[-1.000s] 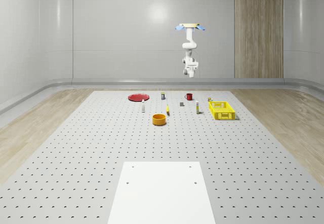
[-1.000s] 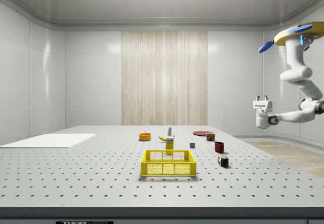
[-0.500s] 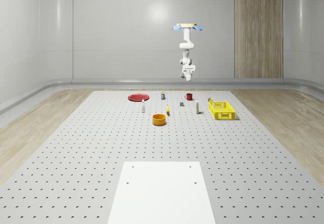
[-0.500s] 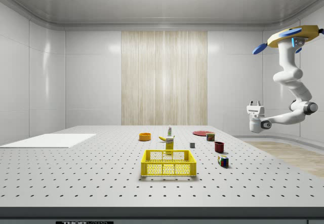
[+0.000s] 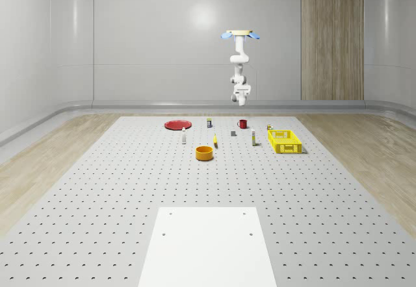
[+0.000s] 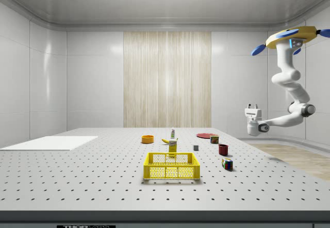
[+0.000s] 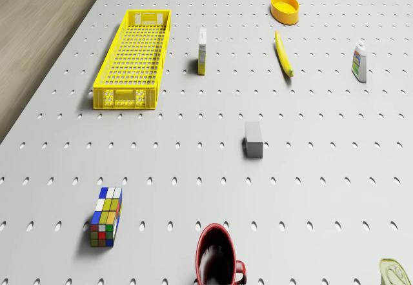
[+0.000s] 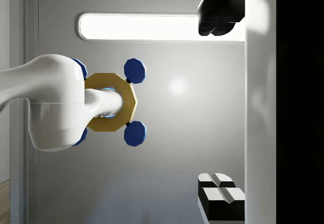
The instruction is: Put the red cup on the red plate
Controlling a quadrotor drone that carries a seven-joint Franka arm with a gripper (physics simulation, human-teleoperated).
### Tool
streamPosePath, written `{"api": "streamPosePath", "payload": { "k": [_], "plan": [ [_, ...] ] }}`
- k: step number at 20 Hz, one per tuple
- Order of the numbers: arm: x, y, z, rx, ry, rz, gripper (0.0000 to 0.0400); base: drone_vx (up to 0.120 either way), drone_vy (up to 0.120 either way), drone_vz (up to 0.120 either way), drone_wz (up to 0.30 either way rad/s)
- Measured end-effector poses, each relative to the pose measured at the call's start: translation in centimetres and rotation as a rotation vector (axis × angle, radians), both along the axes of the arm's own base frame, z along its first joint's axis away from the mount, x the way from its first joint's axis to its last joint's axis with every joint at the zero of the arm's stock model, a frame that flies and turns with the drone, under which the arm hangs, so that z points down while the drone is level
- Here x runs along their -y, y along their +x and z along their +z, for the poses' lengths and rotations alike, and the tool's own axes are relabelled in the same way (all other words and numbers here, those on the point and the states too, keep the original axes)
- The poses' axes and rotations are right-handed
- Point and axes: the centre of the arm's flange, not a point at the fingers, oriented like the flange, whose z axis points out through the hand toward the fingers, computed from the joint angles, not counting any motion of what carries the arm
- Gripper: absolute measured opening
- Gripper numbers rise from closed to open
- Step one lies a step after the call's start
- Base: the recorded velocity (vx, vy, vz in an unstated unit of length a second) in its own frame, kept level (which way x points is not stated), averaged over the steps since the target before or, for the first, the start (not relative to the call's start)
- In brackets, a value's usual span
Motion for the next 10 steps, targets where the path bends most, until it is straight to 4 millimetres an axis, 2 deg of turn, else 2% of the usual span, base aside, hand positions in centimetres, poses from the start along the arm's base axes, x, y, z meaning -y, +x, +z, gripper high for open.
{"api": "streamPosePath", "payload": {
  "k": [8, 10],
  "plan": [
    [-0.01, -0.05, 0.07, 0.006, -0.001, 0.0, 0.04, 0.12, 0.0, 0.0, 0.0],
    [-0.01, -0.07, 0.07, 0.008, -0.001, 0.0, 0.04, 0.04, 0.0, 0.0, 0.0]
  ]
}}
